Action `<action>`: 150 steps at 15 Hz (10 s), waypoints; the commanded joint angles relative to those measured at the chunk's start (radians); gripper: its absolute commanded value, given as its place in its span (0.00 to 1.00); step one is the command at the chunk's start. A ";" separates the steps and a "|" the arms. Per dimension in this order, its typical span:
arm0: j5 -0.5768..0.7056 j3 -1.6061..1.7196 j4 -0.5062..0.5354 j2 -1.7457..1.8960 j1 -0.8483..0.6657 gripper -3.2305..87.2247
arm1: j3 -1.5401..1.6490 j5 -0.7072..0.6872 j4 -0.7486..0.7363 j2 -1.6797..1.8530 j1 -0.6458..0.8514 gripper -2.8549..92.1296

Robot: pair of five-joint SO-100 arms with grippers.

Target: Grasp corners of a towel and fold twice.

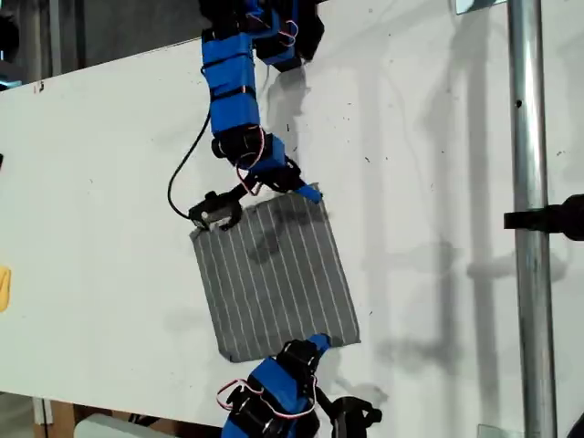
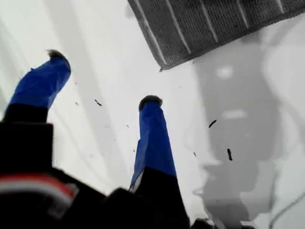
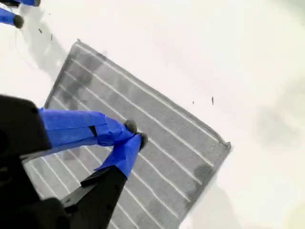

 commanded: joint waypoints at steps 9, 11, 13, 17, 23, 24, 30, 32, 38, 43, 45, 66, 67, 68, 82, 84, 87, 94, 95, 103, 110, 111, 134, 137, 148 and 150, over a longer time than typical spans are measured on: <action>-0.017 -0.057 -0.002 -0.009 0.025 0.00 | -0.129 -0.118 -0.167 -0.364 0.100 0.41; -0.015 -0.055 -0.003 -0.015 0.018 0.00 | -0.192 -0.118 -0.170 -0.422 0.098 0.30; -0.017 -0.048 -0.005 -0.021 0.017 0.00 | -0.186 -0.112 -0.184 -0.413 0.100 0.03; -0.034 -0.038 0.018 -0.021 0.008 0.04 | -0.192 -0.109 -0.186 -0.411 0.083 0.03; 0.072 0.288 -0.235 -0.032 -0.071 0.41 | -0.193 -0.104 -0.195 -0.407 0.074 0.03; 0.038 0.400 -0.316 -0.032 -0.072 0.41 | -0.193 -0.101 -0.195 -0.405 0.071 0.03; -0.153 0.549 -0.546 -0.268 0.025 0.37 | -0.196 -0.091 -0.196 -0.383 0.061 0.03; -0.167 0.446 -0.551 -0.431 0.048 0.37 | -0.195 -0.091 -0.196 -0.373 0.066 0.03; -0.158 0.376 -0.543 -0.483 0.071 0.00 | -0.190 -0.080 -0.198 -0.371 0.067 0.03; 0.000 0.049 -0.216 -0.287 0.017 0.00 | -0.187 -0.020 -0.095 -0.218 -0.025 0.03; 0.017 -0.213 0.012 -0.278 0.015 0.00 | -0.210 0.029 0.005 -0.100 -0.120 0.03; 0.278 0.491 -0.072 0.207 -0.646 0.00 | -0.261 -0.276 -0.321 -0.314 0.407 0.03; 0.267 0.541 -0.110 0.227 -0.641 0.00 | -0.261 -0.272 -0.325 -0.345 0.400 0.03; 0.261 0.586 -0.146 0.242 -0.640 0.00 | -0.261 -0.268 -0.330 -0.373 0.399 0.03; 0.236 0.759 0.031 1.006 -0.512 0.18 | 0.060 -0.175 -0.137 -0.003 0.538 0.31; 0.235 0.899 -0.014 1.272 -0.485 0.06 | 0.299 -0.097 -0.115 0.267 0.545 0.32; 0.216 1.097 -0.175 1.414 -0.416 0.01 | 0.629 0.137 -0.017 0.716 0.448 0.35; 0.376 1.460 -0.405 1.534 -0.430 0.01 | 1.175 0.624 0.002 1.477 0.199 0.44; 0.417 1.465 -0.403 1.534 -0.434 0.01 | 1.221 0.586 -0.057 1.477 0.236 0.44; 0.529 1.462 -0.419 1.536 -0.357 0.01 | 0.769 0.230 -0.658 0.385 0.538 0.46; 0.555 1.462 -0.394 1.536 -0.265 0.01 | 0.091 0.179 -0.687 -0.276 0.561 0.47; 0.552 1.462 -0.391 1.536 -0.259 0.01 | 0.003 0.166 -0.661 -0.336 0.552 0.46; 0.376 1.468 -0.206 1.536 -0.291 0.03 | 0.123 0.555 -0.463 0.215 0.057 0.30; 0.288 1.468 -0.167 1.536 -0.310 0.04 | 0.216 0.512 -0.391 0.517 0.101 0.26; 0.825 1.470 -0.166 1.536 -0.339 0.03 | 1.545 0.836 -0.100 1.908 0.067 0.06; 0.825 1.470 -0.166 1.536 -0.339 0.03 | 1.552 0.841 -0.103 1.908 0.077 0.14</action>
